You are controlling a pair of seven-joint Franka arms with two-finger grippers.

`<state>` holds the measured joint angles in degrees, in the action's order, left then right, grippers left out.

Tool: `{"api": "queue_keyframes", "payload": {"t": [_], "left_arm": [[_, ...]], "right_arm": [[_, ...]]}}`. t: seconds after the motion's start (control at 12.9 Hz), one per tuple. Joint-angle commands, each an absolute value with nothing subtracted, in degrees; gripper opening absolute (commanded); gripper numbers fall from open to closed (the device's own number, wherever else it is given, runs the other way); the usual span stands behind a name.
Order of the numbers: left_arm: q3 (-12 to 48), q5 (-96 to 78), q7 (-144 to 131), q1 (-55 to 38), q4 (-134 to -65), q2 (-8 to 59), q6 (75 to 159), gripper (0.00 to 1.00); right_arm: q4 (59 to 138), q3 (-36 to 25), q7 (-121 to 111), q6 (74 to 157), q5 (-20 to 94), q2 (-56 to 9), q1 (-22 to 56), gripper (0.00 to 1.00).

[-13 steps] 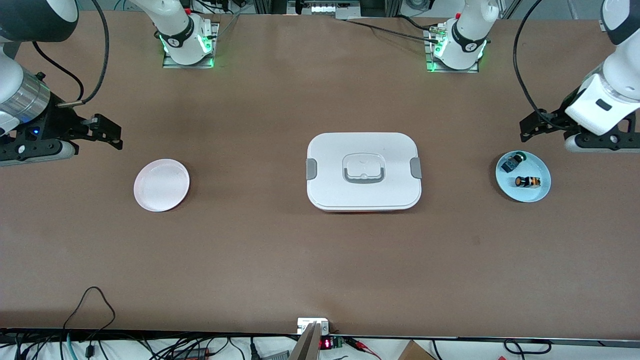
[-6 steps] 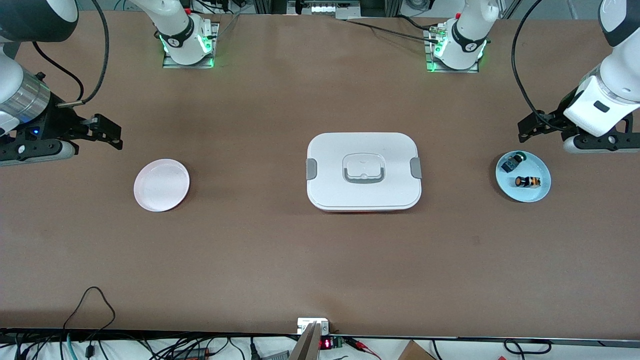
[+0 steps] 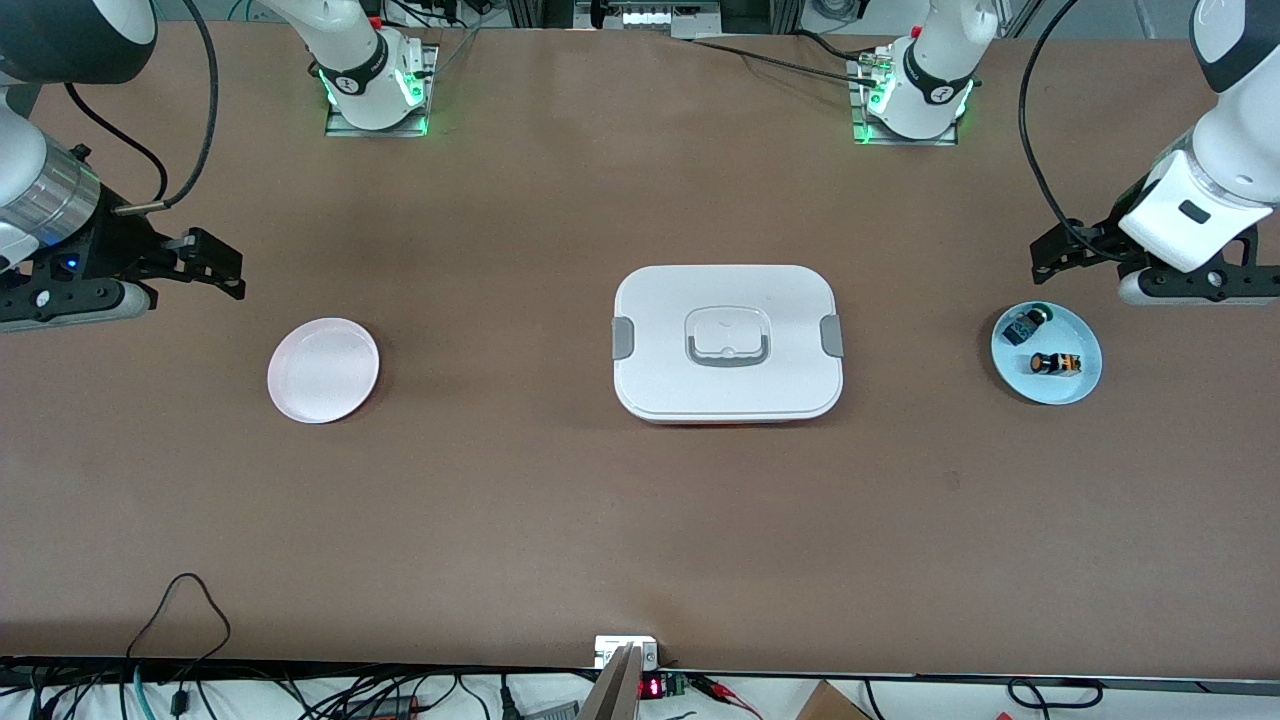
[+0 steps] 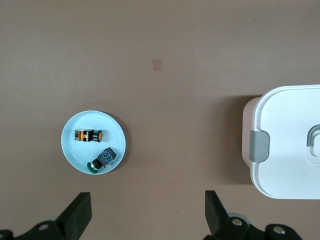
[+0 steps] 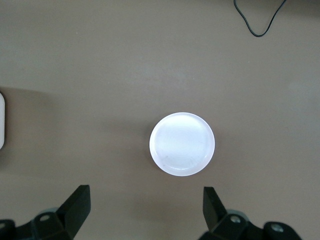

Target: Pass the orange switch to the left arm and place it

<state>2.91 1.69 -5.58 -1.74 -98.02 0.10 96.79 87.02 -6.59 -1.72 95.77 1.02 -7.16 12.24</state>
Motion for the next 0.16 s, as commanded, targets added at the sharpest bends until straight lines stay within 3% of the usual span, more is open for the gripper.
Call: {"api": "queue_keyframes", "payload": {"t": [0.0,0.08], "left_arm": [[2.64,0.53,-4.48,-2.11,-98.26,-0.53,96.59,1.00],[2.64,0.53,-4.57,-2.20,-98.26,-0.53,96.50,1.00]], "right_arm": [[85.52,-6.94,-0.97,95.27,1.93,-7.82,12.39,1.00],[85.52,-7.03,-0.97,95.27,1.93,-7.82,12.39,1.00]]}}
